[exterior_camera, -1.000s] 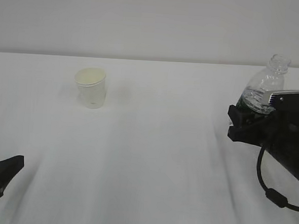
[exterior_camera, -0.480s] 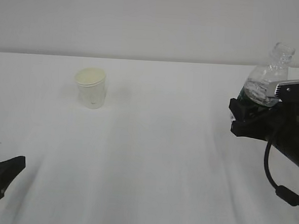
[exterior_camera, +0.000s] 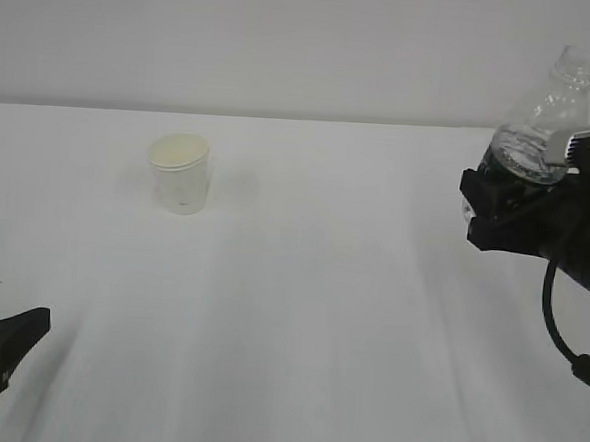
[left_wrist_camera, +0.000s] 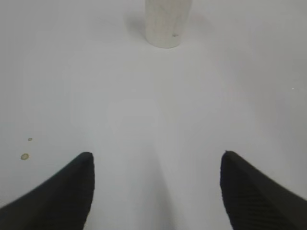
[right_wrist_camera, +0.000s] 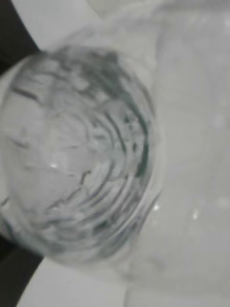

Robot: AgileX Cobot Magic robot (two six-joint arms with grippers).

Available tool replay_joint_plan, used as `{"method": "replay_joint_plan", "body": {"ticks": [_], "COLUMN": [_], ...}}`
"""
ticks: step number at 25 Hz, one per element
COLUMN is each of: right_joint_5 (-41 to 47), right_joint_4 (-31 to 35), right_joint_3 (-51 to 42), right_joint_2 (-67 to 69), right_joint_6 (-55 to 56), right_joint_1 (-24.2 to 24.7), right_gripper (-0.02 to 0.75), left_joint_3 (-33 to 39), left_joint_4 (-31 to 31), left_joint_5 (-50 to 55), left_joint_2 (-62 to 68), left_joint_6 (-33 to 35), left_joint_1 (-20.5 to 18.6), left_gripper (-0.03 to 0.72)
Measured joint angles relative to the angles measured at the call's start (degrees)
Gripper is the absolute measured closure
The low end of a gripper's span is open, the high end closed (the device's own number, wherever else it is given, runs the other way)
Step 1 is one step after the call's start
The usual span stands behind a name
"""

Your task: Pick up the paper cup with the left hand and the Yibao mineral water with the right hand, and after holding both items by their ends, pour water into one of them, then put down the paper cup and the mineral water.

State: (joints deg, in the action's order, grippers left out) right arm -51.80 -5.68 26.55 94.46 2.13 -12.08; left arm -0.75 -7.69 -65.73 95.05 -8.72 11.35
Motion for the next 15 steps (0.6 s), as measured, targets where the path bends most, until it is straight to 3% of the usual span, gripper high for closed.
{"method": "replay_joint_plan", "body": {"ticks": [15], "right_joint_5": [6.7], "right_joint_4": [-3.3], "right_joint_3": [-0.5], "right_joint_2": [-8.0], "right_joint_6": [0.0], "right_joint_1": [0.0], "right_gripper": [0.298], "left_joint_3": [-7.8], "left_joint_4": [0.0], "left_joint_5": [0.0], "left_joint_2": [0.0], "left_joint_6": [0.0], "left_joint_1": [0.0], "left_gripper": [0.099]}}
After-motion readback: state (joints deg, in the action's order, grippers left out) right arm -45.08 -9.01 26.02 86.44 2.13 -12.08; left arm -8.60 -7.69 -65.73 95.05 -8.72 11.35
